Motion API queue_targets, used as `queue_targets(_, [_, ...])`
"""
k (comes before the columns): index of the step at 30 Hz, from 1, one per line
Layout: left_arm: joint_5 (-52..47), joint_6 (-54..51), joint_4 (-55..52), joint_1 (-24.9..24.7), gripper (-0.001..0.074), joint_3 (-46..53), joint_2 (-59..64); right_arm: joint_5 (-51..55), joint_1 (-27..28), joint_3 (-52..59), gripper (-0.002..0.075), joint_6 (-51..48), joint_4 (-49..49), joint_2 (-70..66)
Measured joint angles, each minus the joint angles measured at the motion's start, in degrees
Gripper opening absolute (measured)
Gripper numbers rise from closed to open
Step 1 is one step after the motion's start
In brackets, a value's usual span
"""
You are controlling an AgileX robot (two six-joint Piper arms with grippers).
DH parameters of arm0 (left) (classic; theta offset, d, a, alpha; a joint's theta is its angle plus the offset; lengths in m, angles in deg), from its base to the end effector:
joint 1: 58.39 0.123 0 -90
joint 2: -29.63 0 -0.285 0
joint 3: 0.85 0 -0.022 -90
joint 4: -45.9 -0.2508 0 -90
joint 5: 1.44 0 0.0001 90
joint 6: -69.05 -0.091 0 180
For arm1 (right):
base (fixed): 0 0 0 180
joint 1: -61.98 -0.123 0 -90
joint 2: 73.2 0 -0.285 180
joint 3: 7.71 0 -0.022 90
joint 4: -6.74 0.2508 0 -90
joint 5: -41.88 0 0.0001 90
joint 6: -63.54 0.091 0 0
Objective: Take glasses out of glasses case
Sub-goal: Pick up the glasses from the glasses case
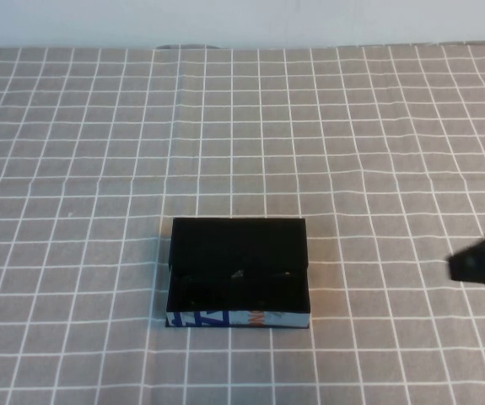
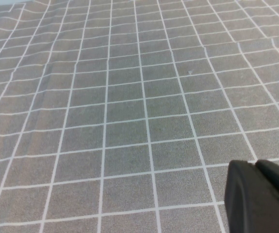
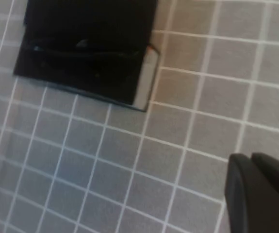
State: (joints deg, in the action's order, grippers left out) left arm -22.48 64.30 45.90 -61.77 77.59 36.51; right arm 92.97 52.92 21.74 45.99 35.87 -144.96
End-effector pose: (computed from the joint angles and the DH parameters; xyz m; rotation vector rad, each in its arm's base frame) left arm 0.0524 -0.0031 0.1738 0.1316 1.8517 0.0166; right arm 0.1971 0.0664 0.2947 -0.3069 2.5594 0.5725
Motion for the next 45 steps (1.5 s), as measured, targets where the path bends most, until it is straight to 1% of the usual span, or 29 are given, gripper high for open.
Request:
queue_targets(4, [0.0,0.0,0.0,0.0,-0.0004,0.0,0.0,0.0,-10.2,-8.1,-0.0017,-0.8,-5.7,-8.9])
queue_targets(8, [0.0,0.0,0.0,0.0,-0.0004,0.0,0.0,0.5,-20.8,-15.7,-0.0017,-5.0,-12.8,-17.7])
queue_targets(11, [0.0,0.0,0.0,0.0,-0.0004,0.0,0.0,1.1,-25.7,-20.9,-0.0017,-11.4,-14.4,-23.8])
queue_targets(14, [0.0,0.0,0.0,0.0,-0.0004,0.0,0.0,1.5,-28.3,-25.6,0.0,-19.0,-15.1,-28.5])
queue_targets(16, [0.0,0.0,0.0,0.0,-0.0004,0.0,0.0,2.4,-29.5,-28.7,0.0034,-23.5,-15.3,-31.3])
queue_targets(19, [0.0,0.0,0.0,0.0,-0.0004,0.0,0.0,3.5,-30.7,-33.3,0.0128,-28.7,-16.0,-35.9])
queue_targets(22, [0.0,0.0,0.0,0.0,-0.0004,0.0,0.0,4.5,-32.0,-37.4,0.021,-31.5,-17.3,-40.3])
queue_targets(24, [0.0,0.0,0.0,0.0,-0.0004,0.0,0.0,5.5,-32.7,-40.3,0.0236,-32.2,-18.5,-43.2])
queue_targets(29, [0.0,0.0,0.0,0.0,-0.0004,0.0,0.0,9.7,-33.7,-48.2,0.0255,-33.1,-20.9,-50.2])
queue_targets(32, [0.0,0.0,0.0,0.0,-0.0005,0.0,0.0,11.4,-33.7,-50.8,0.0258,-33.5,-21.7,-52.5])
queue_targets(45, [0.0,0.0,0.0,0.0,-0.0005,0.0,0.0,12.0,-33.8,-51.7,0.0258,-33.8,-23.7,-55.4])
